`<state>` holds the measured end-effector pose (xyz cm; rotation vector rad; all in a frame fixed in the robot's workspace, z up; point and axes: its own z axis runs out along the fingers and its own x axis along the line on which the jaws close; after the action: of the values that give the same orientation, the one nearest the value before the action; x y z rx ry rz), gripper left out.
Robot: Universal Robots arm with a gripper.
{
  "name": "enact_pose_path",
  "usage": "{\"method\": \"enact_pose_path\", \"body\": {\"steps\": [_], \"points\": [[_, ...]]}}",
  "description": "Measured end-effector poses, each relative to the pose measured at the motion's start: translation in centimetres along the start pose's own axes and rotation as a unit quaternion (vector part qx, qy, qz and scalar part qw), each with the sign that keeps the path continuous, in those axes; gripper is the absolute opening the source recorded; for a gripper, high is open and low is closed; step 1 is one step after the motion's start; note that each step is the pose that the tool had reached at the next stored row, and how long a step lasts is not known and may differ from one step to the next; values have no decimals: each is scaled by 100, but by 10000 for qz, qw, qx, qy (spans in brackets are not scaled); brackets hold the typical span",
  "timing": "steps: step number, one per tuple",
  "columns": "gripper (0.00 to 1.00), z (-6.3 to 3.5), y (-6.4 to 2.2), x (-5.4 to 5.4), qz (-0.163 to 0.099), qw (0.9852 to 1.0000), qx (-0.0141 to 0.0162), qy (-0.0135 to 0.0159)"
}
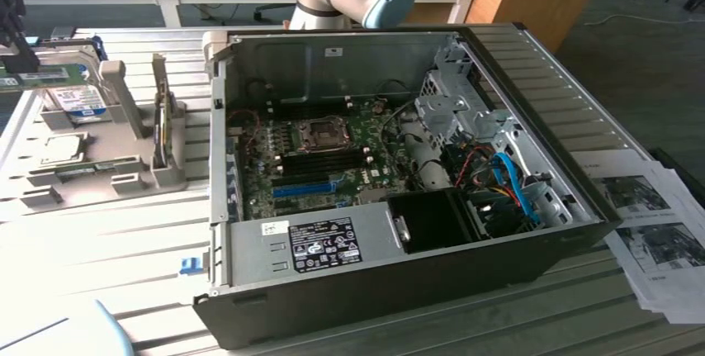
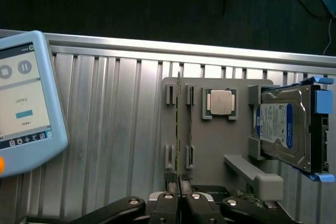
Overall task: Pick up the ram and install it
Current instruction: 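Pick up the ram and move it above insertion slot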
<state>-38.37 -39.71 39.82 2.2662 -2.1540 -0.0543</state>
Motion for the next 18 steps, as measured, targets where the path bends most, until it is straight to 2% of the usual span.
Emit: {"method": "enact_pose_path", "body": {"steps": [9, 14, 18], "points": [[11, -5, -193, 9, 2, 10000, -35, -3], [11, -11, -367, 17, 3, 10000, -62, -4], [11, -18, -538, 26, 3, 10000, -88, -5]]}}
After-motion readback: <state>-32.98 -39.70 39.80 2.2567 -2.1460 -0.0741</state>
